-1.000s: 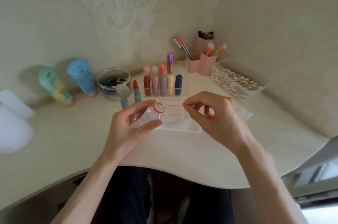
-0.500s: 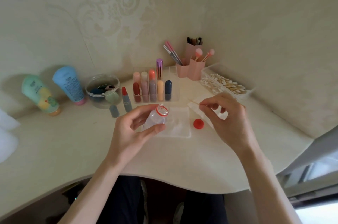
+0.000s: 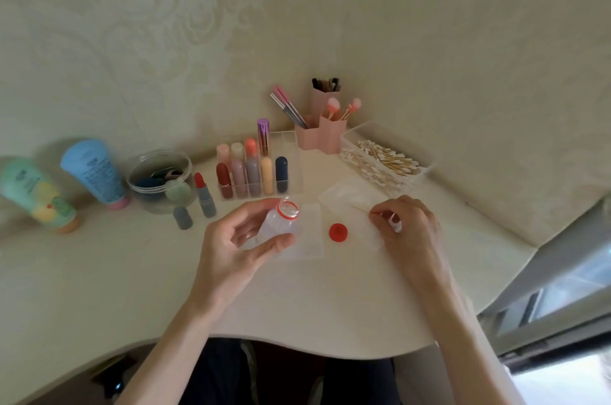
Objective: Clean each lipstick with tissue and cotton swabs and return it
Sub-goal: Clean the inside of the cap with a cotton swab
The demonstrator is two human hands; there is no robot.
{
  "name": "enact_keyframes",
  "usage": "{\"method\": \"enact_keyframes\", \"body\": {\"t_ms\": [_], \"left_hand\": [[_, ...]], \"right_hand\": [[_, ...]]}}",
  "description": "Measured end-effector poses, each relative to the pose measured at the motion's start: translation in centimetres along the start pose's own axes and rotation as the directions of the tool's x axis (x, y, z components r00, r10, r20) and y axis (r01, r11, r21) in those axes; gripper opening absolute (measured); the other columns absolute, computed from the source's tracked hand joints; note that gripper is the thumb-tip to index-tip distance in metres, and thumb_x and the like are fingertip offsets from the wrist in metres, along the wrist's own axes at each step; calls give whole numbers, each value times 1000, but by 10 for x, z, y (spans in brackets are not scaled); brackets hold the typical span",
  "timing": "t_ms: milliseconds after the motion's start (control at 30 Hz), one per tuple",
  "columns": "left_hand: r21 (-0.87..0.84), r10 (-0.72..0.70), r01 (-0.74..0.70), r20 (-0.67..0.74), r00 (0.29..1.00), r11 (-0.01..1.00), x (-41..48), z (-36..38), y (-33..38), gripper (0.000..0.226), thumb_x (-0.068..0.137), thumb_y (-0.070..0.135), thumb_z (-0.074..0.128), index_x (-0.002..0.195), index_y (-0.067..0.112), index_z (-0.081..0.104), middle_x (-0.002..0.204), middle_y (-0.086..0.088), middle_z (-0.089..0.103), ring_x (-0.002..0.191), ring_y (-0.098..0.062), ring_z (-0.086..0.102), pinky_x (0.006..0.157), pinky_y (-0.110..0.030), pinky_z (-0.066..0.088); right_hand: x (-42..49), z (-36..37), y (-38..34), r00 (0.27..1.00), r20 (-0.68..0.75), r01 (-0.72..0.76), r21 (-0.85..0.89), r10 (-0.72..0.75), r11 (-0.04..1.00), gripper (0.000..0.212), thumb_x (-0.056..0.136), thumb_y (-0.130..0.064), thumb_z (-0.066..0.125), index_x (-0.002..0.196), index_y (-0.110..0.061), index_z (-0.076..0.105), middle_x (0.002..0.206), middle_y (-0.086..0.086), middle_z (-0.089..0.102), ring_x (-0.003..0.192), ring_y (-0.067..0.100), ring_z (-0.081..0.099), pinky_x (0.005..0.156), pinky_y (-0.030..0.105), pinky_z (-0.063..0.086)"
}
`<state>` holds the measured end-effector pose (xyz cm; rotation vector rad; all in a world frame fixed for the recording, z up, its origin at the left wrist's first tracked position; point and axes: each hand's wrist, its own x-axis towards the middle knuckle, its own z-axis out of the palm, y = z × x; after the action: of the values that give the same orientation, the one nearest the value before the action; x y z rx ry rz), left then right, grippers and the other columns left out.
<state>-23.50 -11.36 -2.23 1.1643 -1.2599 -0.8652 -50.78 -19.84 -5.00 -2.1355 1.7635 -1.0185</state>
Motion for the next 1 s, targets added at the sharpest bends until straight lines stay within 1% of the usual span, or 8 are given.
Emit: {"method": "enact_keyframes", "body": {"t_ms": [367, 433, 500, 567, 700, 833, 900, 1000], "left_hand": [[-36, -30, 29, -43, 999, 999, -6, -13, -4, 53, 68, 13, 90, 118, 17, 74, 117, 4, 78, 116, -16, 71, 110, -40, 51], [-42, -33, 31, -53, 998, 999, -7, -16, -6, 54, 66, 13, 90, 117, 17, 74, 116, 4, 78, 115, -16, 71, 109, -40, 51], [-46, -33, 31, -56, 998, 998, -7, -19, -6, 53, 65, 13, 90, 115, 20, 75, 115, 4, 78, 113, -15, 72, 110, -36, 50], [-52, -34, 31, -56, 998, 998, -9, -22, -6, 52, 64, 14, 90, 112, 24, 76, 113, 4, 79, 112, -15, 73, 109, -33, 49], [-41, -27, 25, -49, 998, 999, -11, -32, -6, 52, 63, 13, 94, 110, 29, 79, 113, 3, 79, 109, -16, 74, 106, -34, 52], [-25, -33, 31, -64, 997, 999, -16, -41, -4, 52, 61, 16, 92, 109, 34, 78, 112, 3, 79, 108, -16, 74, 103, -34, 55], [-6, -33, 33, -60, 998, 999, -18, -46, -4, 52, 64, 20, 95, 111, 35, 78, 114, 3, 79, 109, -17, 74, 103, -36, 56], [13, -35, 36, -50, 998, 999, -20, -50, -2, 53, 62, 37, 96, 111, 41, 77, 115, 6, 78, 111, -17, 73, 101, -35, 54]], "right_hand": [[-1, -1, -3, 997, -29, -66, 20, 66, 998, 14, 94, -28, 77, 107, -26, 78, 94, -9, 63, 89, 16, 61, 75, 30, 45], [-3, -2, -14, 1000, -19, -7, 78, 9, 997, 17, 91, -35, 79, 106, -29, 78, 93, -13, 63, 83, 6, 60, 74, 23, 47], [-5, -1, -30, 995, 89, 39, 142, -52, 989, 22, 85, -43, 83, 105, -34, 78, 93, -17, 63, 87, 1, 58, 77, 14, 43], [-7, 3, -41, 972, 202, 95, 117, -117, 989, 27, 84, -47, 83, 107, -35, 78, 96, -18, 63, 92, 1, 53, 79, 17, 42], [-6, 5, -45, 948, 235, 210, 37, -213, 977, 19, 90, -38, 80, 106, -28, 80, 97, -13, 66, 97, 10, 52, 80, 30, 46], [-6, 5, -50, 937, 259, 239, 4, -232, 971, 20, 89, -36, 80, 108, -29, 79, 99, -12, 68, 98, 12, 57, 79, 26, 46], [-7, 3, -59, 954, 205, 204, 89, -218, 975, 21, 89, -33, 82, 110, -30, 79, 98, -17, 70, 93, 5, 61, 76, 14, 43], [-4, 1, -87, 961, 155, 146, 420, -229, 896, 25, 88, -24, 84, 112, -27, 79, 98, -17, 76, 94, 9, 71, 76, 19, 49]]}}
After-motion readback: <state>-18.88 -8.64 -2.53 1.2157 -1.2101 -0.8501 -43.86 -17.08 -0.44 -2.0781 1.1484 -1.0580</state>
